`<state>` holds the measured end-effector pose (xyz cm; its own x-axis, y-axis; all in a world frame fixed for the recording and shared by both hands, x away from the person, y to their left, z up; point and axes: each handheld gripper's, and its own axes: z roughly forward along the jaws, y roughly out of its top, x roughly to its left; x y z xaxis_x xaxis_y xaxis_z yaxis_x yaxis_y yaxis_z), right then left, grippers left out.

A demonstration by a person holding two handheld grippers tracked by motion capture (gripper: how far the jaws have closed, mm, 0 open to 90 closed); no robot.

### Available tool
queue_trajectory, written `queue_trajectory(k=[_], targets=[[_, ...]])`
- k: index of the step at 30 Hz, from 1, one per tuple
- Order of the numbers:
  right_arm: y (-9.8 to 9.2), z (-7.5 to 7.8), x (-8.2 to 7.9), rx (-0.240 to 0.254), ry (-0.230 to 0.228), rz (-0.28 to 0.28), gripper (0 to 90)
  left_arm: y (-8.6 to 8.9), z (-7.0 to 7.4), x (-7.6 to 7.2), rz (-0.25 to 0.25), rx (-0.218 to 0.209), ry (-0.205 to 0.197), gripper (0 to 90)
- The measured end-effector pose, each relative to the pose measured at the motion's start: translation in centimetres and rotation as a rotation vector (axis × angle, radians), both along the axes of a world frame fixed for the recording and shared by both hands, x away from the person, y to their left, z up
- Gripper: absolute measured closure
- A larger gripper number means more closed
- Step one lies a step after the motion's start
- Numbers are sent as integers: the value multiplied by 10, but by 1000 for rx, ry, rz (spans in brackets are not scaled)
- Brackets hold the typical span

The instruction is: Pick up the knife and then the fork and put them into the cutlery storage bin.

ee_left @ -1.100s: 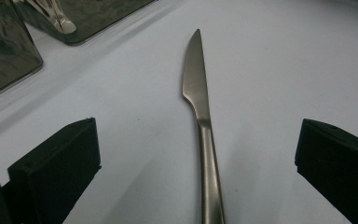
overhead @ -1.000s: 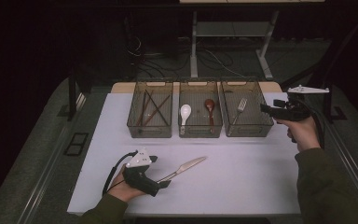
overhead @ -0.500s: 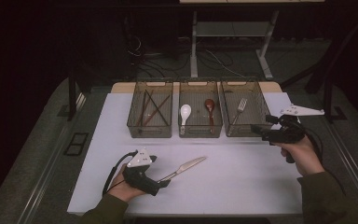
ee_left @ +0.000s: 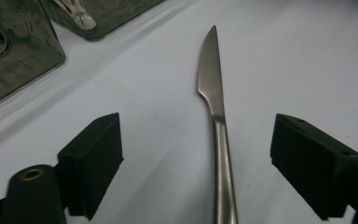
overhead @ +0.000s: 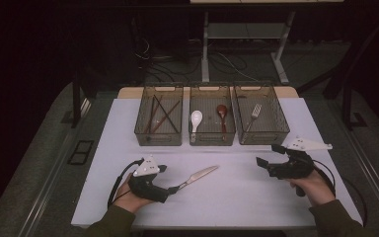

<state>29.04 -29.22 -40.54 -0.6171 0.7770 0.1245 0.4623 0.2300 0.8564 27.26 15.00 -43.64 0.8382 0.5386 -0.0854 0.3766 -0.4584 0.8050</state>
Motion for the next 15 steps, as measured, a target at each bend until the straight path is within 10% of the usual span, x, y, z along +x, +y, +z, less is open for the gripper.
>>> queue_trajectory(k=[15], targets=[[10, -32, -33, -62, 52, 88, 188, 2, 6, 2, -9, -14, 30, 462]])
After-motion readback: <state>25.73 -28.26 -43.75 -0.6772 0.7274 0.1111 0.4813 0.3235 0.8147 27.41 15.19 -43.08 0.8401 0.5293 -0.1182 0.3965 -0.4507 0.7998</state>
